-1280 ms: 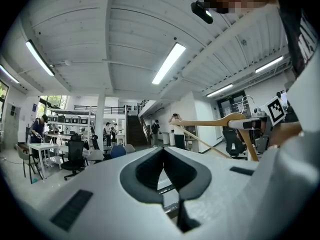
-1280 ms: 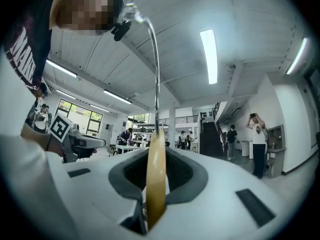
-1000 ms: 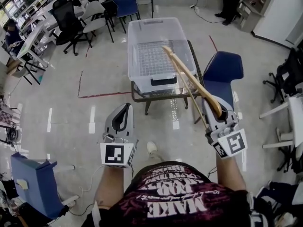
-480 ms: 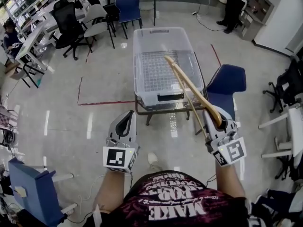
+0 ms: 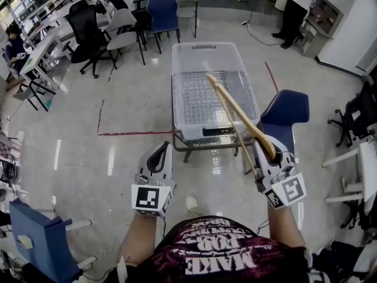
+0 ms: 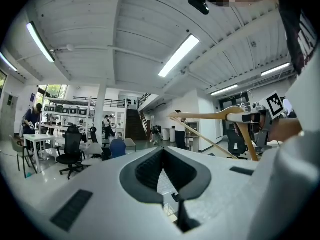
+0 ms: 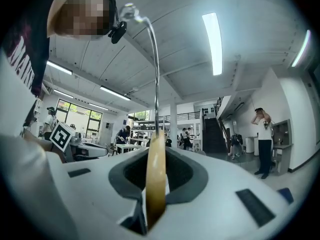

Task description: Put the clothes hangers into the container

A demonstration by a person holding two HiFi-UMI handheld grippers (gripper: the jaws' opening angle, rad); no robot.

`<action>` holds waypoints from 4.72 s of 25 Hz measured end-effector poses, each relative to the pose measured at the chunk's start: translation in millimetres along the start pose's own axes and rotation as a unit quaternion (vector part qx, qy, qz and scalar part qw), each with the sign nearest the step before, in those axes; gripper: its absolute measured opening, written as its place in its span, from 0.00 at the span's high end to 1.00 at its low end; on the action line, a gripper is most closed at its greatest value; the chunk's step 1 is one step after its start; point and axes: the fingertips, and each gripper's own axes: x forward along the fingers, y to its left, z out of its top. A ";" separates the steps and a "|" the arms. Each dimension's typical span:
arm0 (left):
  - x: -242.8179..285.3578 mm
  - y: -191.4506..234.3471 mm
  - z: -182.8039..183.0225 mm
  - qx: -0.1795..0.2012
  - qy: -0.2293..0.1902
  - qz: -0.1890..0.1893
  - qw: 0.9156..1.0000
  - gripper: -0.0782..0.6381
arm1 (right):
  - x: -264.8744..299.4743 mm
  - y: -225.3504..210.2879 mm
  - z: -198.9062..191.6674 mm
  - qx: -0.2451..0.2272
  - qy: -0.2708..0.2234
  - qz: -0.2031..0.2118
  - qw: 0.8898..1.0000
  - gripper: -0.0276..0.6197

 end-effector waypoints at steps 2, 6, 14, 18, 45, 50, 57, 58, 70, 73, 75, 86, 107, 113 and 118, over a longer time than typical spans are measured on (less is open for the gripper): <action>1.2 7.5 2.6 0.003 0.000 -0.001 1.000 0.88 | 7.5 1.4 0.8 0.002 0.000 -0.002 1.000 0.86; 4.4 22.1 5.3 0.004 -0.005 -0.001 1.000 0.88 | 21.9 3.7 0.4 0.001 0.001 -0.005 1.000 0.86; 23.3 45.1 14.5 0.003 -0.022 -0.013 1.000 0.88 | 35.9 3.7 6.1 -0.006 -0.007 -0.024 1.000 0.86; 34.9 36.3 16.2 0.007 -0.022 -0.033 0.999 0.88 | 29.8 -4.0 3.7 -0.003 -0.004 -0.040 0.999 0.86; 210.3 63.4 12.0 0.008 0.015 -0.031 0.999 0.88 | 173.6 -133.9 -34.3 0.023 0.019 0.000 1.000 0.86; 234.7 73.1 4.2 -0.003 0.028 -0.018 0.999 0.88 | 202.3 -152.8 -40.8 0.028 0.029 0.016 0.999 0.86; 261.3 77.2 -6.0 -0.007 0.042 0.003 0.999 0.88 | 230.5 -178.3 -63.0 0.047 0.043 0.035 0.997 0.86; 265.1 74.2 -8.0 -0.007 0.045 0.005 0.999 0.88 | 232.5 -182.8 -66.3 0.051 0.043 0.038 0.997 0.86; 303.1 69.1 -6.0 -0.001 0.057 0.055 0.997 0.88 | 284.4 -218.8 -111.5 0.112 0.068 0.106 0.986 0.86; 307.0 68.7 -8.1 -0.001 0.064 0.064 0.996 0.88 | 298.7 -225.2 -133.2 0.132 0.084 0.114 0.981 0.86; 305.5 67.2 -13.4 0.000 0.073 0.068 0.995 0.88 | 308.7 -224.8 -156.6 0.148 0.102 0.118 0.977 0.86; 281.7 86.8 -38.7 -0.008 0.106 0.061 0.992 0.88 | 341.5 -198.8 -279.3 0.197 0.209 0.097 0.953 0.86; 286.8 107.7 -69.7 -0.028 0.122 -0.030 0.992 0.88 | 335.4 -150.5 -477.4 0.192 0.402 0.077 0.892 0.85; 286.6 116.7 -72.7 -0.022 0.123 -0.044 0.991 0.88 | 343.2 -131.4 -502.0 0.182 0.428 0.104 0.879 0.85; 289.9 109.7 -80.4 -0.011 0.122 -0.072 0.990 0.88 | 333.7 -126.6 -529.6 0.169 0.455 0.107 0.868 0.84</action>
